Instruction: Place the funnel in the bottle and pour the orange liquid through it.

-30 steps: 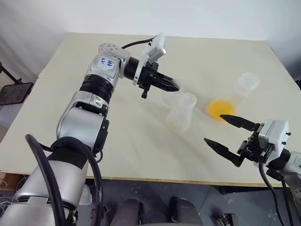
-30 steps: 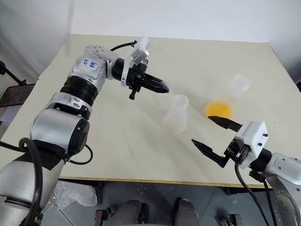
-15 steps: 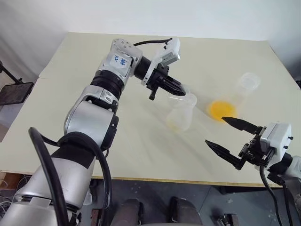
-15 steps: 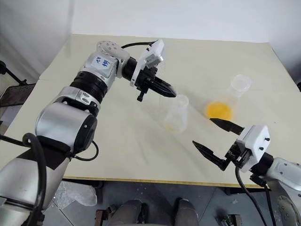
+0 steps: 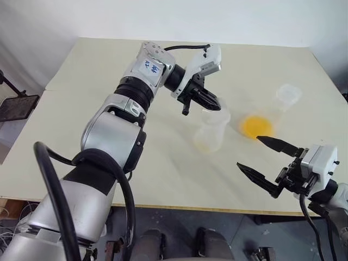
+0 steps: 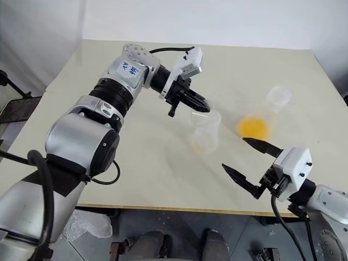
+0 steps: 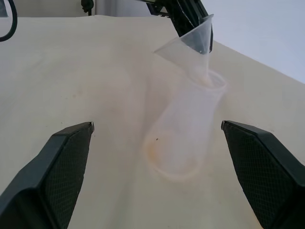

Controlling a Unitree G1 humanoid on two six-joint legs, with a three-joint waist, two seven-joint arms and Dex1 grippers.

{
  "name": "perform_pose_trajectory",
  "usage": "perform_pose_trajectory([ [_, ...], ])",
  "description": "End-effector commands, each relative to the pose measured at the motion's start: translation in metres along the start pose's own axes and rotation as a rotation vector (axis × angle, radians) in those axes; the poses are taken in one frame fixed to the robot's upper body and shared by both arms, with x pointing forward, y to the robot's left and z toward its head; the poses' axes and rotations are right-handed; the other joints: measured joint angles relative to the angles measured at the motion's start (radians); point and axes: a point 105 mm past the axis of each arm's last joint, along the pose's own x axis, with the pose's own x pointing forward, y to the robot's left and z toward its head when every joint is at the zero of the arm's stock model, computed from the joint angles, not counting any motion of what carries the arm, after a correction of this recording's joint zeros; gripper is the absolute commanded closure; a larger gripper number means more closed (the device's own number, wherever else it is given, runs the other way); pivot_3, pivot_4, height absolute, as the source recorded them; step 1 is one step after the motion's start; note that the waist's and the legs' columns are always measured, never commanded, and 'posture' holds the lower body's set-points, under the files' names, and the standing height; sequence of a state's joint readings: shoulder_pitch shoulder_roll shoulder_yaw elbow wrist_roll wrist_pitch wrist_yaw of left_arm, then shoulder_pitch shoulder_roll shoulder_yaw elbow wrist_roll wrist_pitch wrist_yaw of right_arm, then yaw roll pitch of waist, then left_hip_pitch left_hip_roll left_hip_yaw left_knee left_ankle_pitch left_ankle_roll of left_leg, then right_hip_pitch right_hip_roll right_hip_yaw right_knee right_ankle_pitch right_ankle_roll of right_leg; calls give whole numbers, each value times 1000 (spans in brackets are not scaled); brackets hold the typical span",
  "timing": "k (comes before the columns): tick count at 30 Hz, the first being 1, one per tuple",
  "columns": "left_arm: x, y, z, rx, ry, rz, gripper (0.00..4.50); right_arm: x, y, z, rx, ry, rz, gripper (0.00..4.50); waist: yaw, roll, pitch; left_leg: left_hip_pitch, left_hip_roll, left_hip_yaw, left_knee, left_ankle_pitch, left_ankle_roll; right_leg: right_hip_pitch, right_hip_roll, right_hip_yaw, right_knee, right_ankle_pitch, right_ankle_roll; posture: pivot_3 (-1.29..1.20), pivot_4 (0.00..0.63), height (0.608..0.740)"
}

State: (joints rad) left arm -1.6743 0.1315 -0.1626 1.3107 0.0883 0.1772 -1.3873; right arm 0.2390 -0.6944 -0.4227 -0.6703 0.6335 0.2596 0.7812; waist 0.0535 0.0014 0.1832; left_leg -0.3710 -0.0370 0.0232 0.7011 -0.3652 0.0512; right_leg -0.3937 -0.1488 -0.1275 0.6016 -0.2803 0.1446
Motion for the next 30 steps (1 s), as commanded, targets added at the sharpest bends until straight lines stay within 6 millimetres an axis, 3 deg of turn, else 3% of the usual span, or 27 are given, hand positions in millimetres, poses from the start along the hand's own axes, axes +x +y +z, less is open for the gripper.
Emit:
perform_pose_trajectory([
  [1, 1, 1, 10, 9, 2, 10, 3527, -4, 0, 12, -70, -33, -24, 0, -1, 0, 0, 0, 0, 0, 0, 0, 0, 0, 0, 0, 0, 0, 0, 0, 150, 740],
  [12, 3, 0, 12, 3, 19, 12, 29, -11, -8, 13, -107, -27, -82, 0, -2, 0, 0, 0, 0, 1, 0, 0, 0, 0, 0, 0, 0, 0, 0, 0, 150, 740],
  [30, -6, 13, 38, 13, -94, 138, 8, -11, -7, 14, -106, -27, -91, 0, -2, 0, 0, 0, 0, 1, 0, 0, 0, 0, 0, 1, 0, 0, 0, 0, 150, 740],
])
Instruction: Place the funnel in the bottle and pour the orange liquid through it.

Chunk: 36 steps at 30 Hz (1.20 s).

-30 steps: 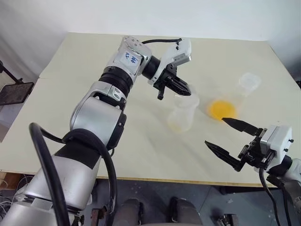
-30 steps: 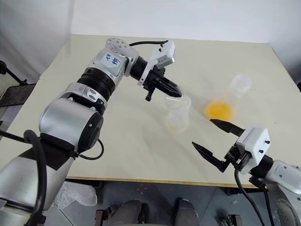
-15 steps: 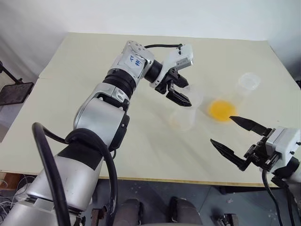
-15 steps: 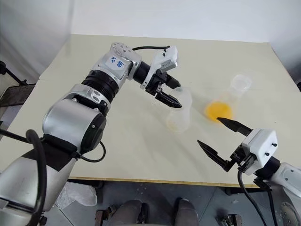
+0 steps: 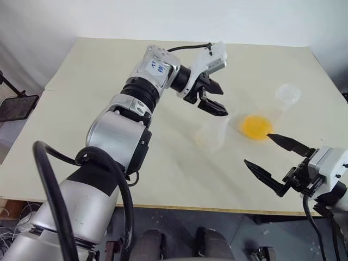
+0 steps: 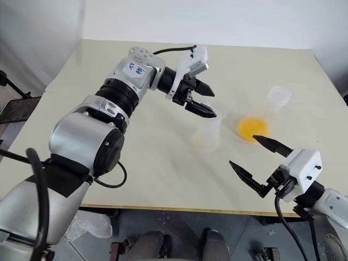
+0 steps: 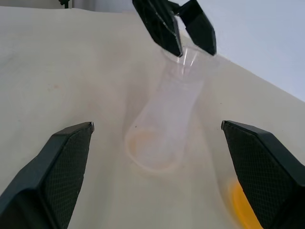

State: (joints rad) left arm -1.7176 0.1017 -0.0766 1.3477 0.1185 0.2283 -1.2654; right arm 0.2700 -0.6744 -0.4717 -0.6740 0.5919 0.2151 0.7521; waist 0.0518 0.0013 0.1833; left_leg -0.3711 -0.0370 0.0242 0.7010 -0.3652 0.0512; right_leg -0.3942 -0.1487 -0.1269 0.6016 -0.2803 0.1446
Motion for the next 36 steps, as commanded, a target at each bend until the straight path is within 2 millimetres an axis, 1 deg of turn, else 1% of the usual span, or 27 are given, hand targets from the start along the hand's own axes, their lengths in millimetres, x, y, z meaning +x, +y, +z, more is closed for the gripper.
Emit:
perform_pose_trajectory([
  [1, -10, 3, 27, 62, -61, 37, 8, -2, 1, 13, -45, -35, -7, 0, 0, 0, 0, 0, 0, 0, 0, 0, 0, 0, 0, 0, 0, 0, 0, 0, 150, 740],
  [5, -22, 6, 34, 69, -110, 56, 8, -2, -2, 14, -50, -34, -16, 0, -2, 0, 0, 0, 0, 0, 0, 0, 0, 0, 0, 0, 0, 0, 0, 0, 150, 740],
  [7, -39, 8, 30, 76, -147, 55, 8, -3, -3, 14, -47, -32, -31, 0, -2, 0, 0, 0, 0, 0, 0, 0, 0, 0, 0, 0, 0, 0, 0, 0, 150, 740],
  [9, -56, 9, 19, 66, -188, 41, 8, -7, -5, 13, -43, -20, -57, 0, -5, 0, 0, 0, 0, 1, 0, 0, 0, -1, 0, 0, 0, 0, 0, 0, 150, 740],
  [12, -69, 9, 13, 62, -255, 37, 8, -11, -9, 13, -40, -15, -102, 0, -7, 0, 0, 1, 0, 1, -1, 0, 0, -1, 0, 1, 2, 0, 0, 0, 150, 740],
  [15, -90, 9, 3, 71, -354, 41, 8, -13, -12, 16, -36, -23, -157, 0, -1, 0, 0, 1, 0, 0, 0, 0, 0, -1, 0, 1, 3, 0, 0, 0, 150, 740],
  [18, -108, 8, -12, 85, -440, 73, 8, -12, -15, 16, -32, -23, -209, 0, -5, 0, 0, 1, 0, 0, 1, 0, 0, -1, 0, 1, 3, 0, 0, 0, 150, 740],
  [19, -111, 7, -16, 92, -459, 80, 8, -12, -16, 15, -33, -22, -222, 0, -7, 1, 0, 1, 0, 0, 1, 0, 0, -1, 0, 1, 3, 0, 0, 0, 150, 740],
  [20, -114, 4, -25, 100, -473, 80, 8, -11, -18, 14, -31, -19, -248, 0, -9, 1, 0, 1, 0, 0, 1, 0, 0, -1, 0, 1, 4, 0, 0, 0, 150, 740],
  [23, -118, -3, -47, 118, -500, 97, 8, -10, -22, 11, -23, -10, -307, 0, -10, 1, -1, 2, 0, -1, 1, 0, 0, -1, 0, 2, 5, 0, 0, 0, 150, 740],
  [24, -118, -7, -57, 133, -495, 102, 8, -11, -24, 7, -13, 10, -339, 0, -9, 1, -1, 2, 0, -1, 1, 0, 0, -1, 0, 2, 5, 0, 0, 0, 150, 740],
  [25, -116, -12, -69, 149, -478, 103, 8, -11, -26, 4, -5, 26, -372, 0, -10, 1, -1, 1, 0, -2, 1, 0, 0, -1, 0, 2, 5, 0, 0, 0, 150, 740],
  [27, -112, -21, -84, 173, -456, 96, 8, -12, -26, 0, 6, 41, -410, 0, -11, 1, -1, 2, 0, -2, 1, 0, 0, -1, 0, 2, 5, 0, 0, 0, 150, 740],
  [28, -111, -30, -94, 160, -476, 77, 8, -15, -25, -3, 24, 49, -444, 0, -11, 1, -1, 2, 0, -2, 1, 0, 0, -1, 0, 2, 5, 0, 0, 0, 150, 740],
  [31, -108, -49, -113, 128, -521, 37, 8, -20, -19, -7, 59, 67, -509, 0, -12, 1, -1, 2, 0, -2, 1, 0, 0, -1, 0, 2, 6, 0, 0, 0, 150, 740],
  [34, -103, -64, -134, 97, -495, 8, 8, -29, -13, -10, 76, 92, -577, 0, -11, 2, -1, 2, 0, -2, 1, 0, 0, -1, 0, 3, 6, 0, 0, 0, 150, 740],
  [36, -103, -69, -140, 78, -487, 2, 8, -35, -11, -10, 91, 100, -618, 0, -11, 2, -1, 3, 0, -2, 1, 0, 0, -1, 0, 4, 7, 0, 0, 0, 150, 740],
])
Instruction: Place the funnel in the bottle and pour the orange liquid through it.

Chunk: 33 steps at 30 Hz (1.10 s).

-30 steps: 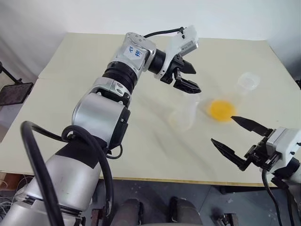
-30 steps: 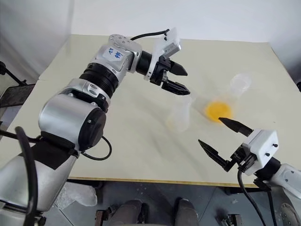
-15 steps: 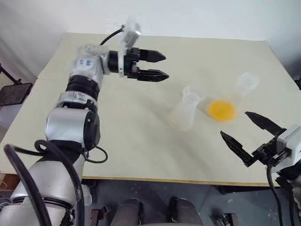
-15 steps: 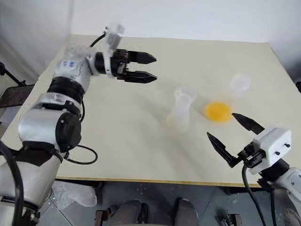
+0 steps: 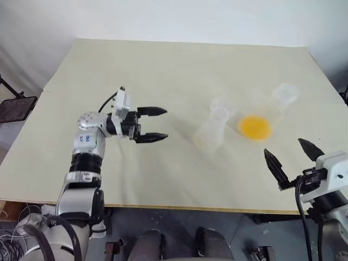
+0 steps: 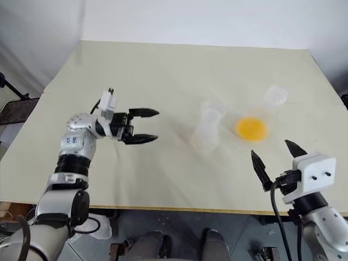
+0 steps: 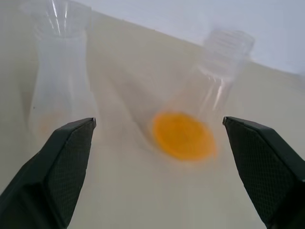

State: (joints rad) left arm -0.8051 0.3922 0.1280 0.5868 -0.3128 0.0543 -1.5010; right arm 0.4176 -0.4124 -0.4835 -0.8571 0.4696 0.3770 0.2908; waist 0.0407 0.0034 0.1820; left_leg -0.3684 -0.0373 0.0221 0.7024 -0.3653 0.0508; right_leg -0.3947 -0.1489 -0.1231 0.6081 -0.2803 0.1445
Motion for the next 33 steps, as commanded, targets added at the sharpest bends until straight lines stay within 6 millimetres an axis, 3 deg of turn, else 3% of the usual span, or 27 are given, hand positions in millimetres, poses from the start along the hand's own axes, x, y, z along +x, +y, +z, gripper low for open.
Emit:
perform_pose_trajectory([
  [1, -2, -13, 9, 40, -3, -86, 8, -9, 0, 13, -27, -36, -62, 0, -1, 0, 0, 0, 0, 0, 0, 0, 0, 0, 0, 0, 0, 0, 0, 0, 150, 740],
  [11, -11, -15, 6, 57, 4, -56, 8, -1, -16, 13, -15, -52, -126, 0, -14, 1, -1, 1, 0, 1, -1, 0, 0, 0, 1, 2, 0, 0, 0, 0, 150, 740],
  [22, -17, -16, 10, 80, -17, 10, 8, 71, -48, 3, 14, -90, -101, 0, -20, 1, -1, 2, 0, 3, -1, 0, 0, 0, 1, 4, 0, 0, 0, 0, 150, 740],
  [33, -18, -32, 12, 81, -43, 27, 8, 125, -66, 9, 52, -145, -46, 0, -24, 2, -1, 1, 0, 2, -1, 0, 0, 0, 0, 4, -1, 0, 0, 0, 150, 740],
])
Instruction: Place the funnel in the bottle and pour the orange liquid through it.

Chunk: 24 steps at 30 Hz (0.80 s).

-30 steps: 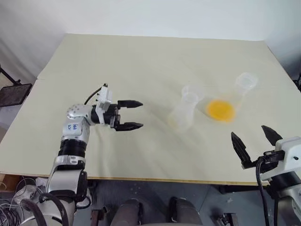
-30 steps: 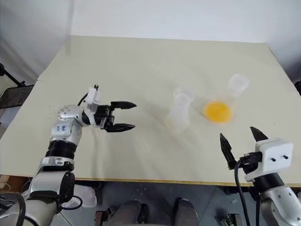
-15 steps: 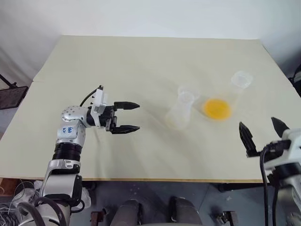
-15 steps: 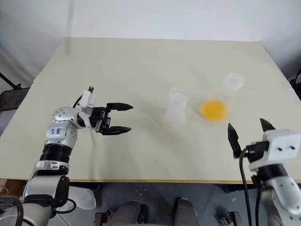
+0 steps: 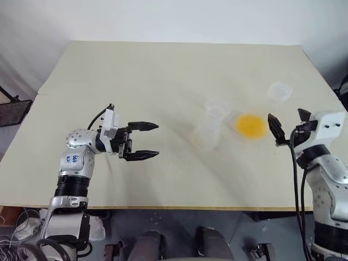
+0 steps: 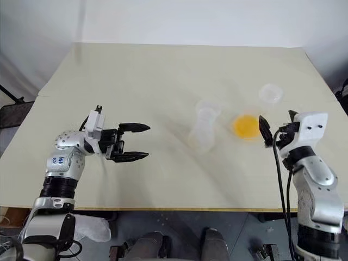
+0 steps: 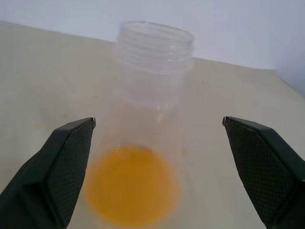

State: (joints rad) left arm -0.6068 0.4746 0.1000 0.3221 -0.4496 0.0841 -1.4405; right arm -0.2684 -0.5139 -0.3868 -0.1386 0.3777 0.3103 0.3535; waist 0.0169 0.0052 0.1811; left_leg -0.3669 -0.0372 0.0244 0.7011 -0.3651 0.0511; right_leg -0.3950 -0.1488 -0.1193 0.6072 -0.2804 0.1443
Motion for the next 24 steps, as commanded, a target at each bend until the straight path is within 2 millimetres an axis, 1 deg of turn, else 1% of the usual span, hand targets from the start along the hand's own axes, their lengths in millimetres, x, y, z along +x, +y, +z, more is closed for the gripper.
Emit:
perform_pose_trajectory([
  [1, -2, -3, 12, 40, -30, 5, 8, 11, -8, 18, -17, -73, 11, 0, -1, 0, 0, 0, 0, 0, 0, 0, 0, 0, 0, 0, 0, 0, 0, 0, 150, 740],
  [4, -3, -3, 14, 38, -29, 13, 8, 19, -8, 22, 4, -96, 31, 0, -4, 0, 0, 0, 0, -1, 0, 0, 0, 0, 0, -1, 0, 0, 0, 0, 150, 740],
  [11, -5, -1, 15, 40, -24, 35, 8, 39, -6, 22, 14, -101, 79, 0, -11, 0, 0, -1, 0, -1, -1, 0, 0, 0, 0, -1, 0, 0, 0, 0, 150, 740],
  [17, -3, 0, 15, 38, -26, 40, 8, 49, -7, 24, 27, -108, 73, 0, -20, 1, 0, -1, 0, -2, -1, 0, 0, 0, 0, -2, 0, 0, 0, 0, 150, 740],
  [20, -2, 3, 14, 38, -27, 39, 0, 50, -7, 24, 35, -105, 77, 547, -19, 1, 0, -1, 0, -2, -1, 0, 0, 0, 0, -2, 0, 0, 0, 0, 150, 740],
  [24, 0, 6, 13, 36, -30, 34, 0, 50, -3, 27, 33, -111, 91, 1908, -19, 1, 0, -1, 0, -2, -1, 0, 0, 0, 0, -2, 0, 0, 0, 0, 150, 740],
])
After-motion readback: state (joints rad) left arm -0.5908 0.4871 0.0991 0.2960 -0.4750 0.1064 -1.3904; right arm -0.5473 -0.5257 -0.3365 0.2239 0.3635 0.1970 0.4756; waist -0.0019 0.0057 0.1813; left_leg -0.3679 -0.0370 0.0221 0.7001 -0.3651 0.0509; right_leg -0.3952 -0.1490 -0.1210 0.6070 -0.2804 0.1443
